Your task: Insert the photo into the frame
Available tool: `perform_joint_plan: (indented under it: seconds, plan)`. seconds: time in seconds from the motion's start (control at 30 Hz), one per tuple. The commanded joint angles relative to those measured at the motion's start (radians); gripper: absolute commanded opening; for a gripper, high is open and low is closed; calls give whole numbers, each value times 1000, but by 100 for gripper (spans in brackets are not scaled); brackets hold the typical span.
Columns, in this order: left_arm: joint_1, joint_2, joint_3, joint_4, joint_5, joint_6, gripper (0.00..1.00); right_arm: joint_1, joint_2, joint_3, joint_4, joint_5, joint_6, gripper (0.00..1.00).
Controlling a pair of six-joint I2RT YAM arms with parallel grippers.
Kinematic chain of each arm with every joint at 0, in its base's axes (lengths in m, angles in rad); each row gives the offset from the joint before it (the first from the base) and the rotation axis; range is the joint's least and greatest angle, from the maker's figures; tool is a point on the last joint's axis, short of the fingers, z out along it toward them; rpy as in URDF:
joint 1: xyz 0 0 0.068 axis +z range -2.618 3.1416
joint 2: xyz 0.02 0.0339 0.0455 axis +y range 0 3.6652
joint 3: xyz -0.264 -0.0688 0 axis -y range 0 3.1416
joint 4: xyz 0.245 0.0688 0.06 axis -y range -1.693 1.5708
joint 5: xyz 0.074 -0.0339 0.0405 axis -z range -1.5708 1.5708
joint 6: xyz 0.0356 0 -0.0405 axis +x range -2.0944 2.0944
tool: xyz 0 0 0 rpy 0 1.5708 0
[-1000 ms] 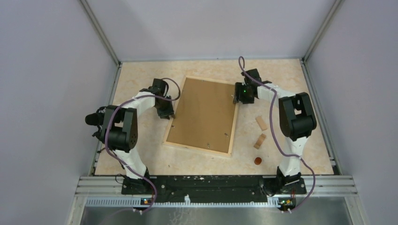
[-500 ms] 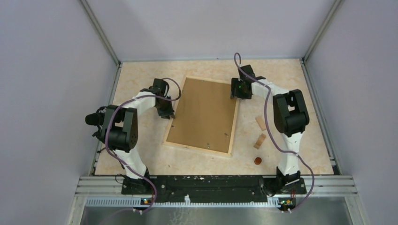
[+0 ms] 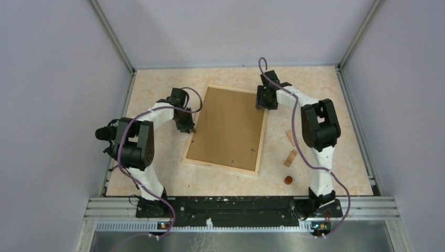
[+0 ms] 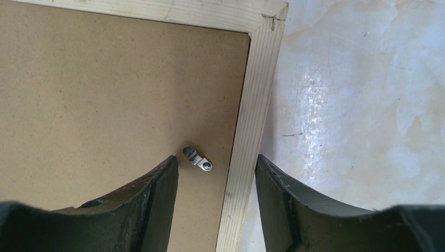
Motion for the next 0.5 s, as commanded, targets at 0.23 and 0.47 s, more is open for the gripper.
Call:
perform_joint_plan:
  seconds: [0.23,0.47]
  plan:
    - [6,22,-20,-11,-25,-11,3,7,84,76,-60,59,47,39]
    - [6,19,-22,-10,-19,-12,1,8,128,129,-117,53,71,11]
